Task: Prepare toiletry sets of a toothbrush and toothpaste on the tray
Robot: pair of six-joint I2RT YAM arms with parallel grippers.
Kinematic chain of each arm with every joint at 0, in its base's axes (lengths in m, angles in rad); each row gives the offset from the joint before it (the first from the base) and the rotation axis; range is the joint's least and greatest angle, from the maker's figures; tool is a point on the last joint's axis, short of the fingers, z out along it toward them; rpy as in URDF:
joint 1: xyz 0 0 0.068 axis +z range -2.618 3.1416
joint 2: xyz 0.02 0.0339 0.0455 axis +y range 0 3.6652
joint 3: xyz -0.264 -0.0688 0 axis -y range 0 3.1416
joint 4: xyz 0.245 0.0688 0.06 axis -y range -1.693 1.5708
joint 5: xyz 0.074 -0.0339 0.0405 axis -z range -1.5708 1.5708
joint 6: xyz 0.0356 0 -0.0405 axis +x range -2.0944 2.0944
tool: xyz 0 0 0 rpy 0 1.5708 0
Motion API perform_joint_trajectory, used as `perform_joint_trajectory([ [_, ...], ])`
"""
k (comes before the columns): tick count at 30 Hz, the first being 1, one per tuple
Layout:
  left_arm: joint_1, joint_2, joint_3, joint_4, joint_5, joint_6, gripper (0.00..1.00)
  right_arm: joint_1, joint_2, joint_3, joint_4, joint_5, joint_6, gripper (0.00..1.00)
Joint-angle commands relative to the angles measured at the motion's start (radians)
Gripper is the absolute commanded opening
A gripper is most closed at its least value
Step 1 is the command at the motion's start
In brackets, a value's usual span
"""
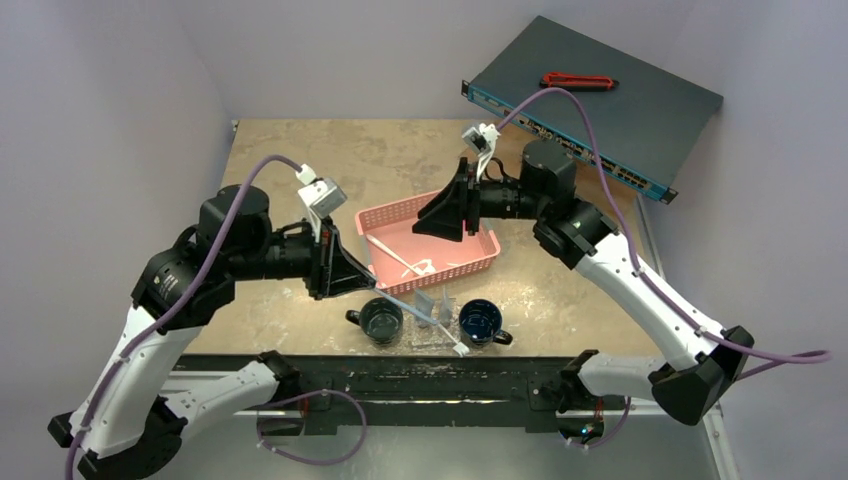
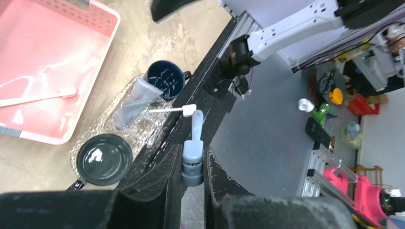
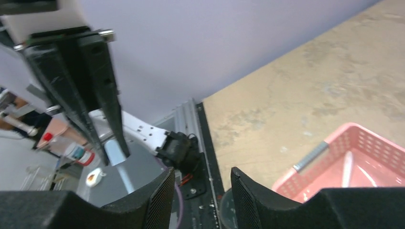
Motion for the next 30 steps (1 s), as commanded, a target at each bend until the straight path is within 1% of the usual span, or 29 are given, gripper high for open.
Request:
perform_joint_trajectory([
  [1,-0.153,0.015,0.060,-0.062,-0.270,-0.013,0.00,-0.009,-0.036,0.005,-0.107,0.218,-0.064,0.49],
  [6,-0.392,0.043,0.059,-0.107,-0.556,-0.077,0.00,-0.012,-0.058,-0.002,-0.185,0.428,-0.094,0.50],
  [10,-0.537,0.063,0.027,-0.125,-0.742,-0.134,0.00,-0.012,-0.096,-0.042,-0.180,0.533,-0.094,0.52],
  [13,-0.607,0.074,-0.007,-0.115,-0.851,-0.166,0.00,-0.013,-0.110,-0.065,-0.186,0.584,-0.099,0.52],
  [18,-0.699,0.089,-0.061,-0.080,-0.953,-0.192,0.00,-0.012,-0.125,-0.087,-0.199,0.636,-0.109,0.52],
  [23,-0.740,0.082,-0.113,-0.038,-0.988,-0.242,0.00,-0.012,-0.142,-0.107,-0.213,0.669,-0.116,0.52],
  [27,-0.786,0.084,-0.128,-0.018,-1.061,-0.272,0.00,-0.013,-0.154,-0.123,-0.214,0.681,-0.115,0.52],
  [30,-0.800,0.093,-0.131,-0.005,-1.075,-0.279,0.00,-0.012,-0.156,-0.131,-0.215,0.688,-0.111,0.52],
])
